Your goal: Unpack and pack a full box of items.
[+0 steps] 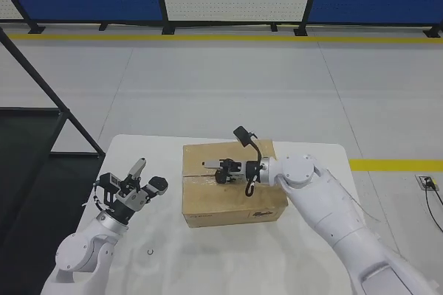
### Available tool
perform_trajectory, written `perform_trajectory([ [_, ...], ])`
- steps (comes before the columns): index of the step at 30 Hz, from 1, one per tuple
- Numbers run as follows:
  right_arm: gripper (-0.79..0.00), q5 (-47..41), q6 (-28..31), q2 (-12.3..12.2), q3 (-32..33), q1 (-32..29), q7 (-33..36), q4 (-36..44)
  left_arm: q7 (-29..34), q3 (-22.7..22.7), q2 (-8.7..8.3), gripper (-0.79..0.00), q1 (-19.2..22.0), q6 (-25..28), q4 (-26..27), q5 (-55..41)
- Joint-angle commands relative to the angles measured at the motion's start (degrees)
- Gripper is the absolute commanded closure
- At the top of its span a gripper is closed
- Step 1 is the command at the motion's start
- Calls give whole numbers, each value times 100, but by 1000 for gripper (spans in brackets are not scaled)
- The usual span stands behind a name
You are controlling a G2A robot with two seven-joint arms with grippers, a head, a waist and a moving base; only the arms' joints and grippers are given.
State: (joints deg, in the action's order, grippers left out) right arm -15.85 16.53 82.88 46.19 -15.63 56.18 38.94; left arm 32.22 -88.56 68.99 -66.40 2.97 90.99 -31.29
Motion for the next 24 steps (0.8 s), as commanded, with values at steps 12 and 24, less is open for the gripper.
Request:
perform_trajectory([
  [12,-785,592,-458,-762,1366,-930,178,1396,-12,199,2,-785,232,-93,-124,91],
  [24,-785,765,-965,-1172,2430,-1728,50,2202,-49,341,3,-785,396,-162,-162,183],
])
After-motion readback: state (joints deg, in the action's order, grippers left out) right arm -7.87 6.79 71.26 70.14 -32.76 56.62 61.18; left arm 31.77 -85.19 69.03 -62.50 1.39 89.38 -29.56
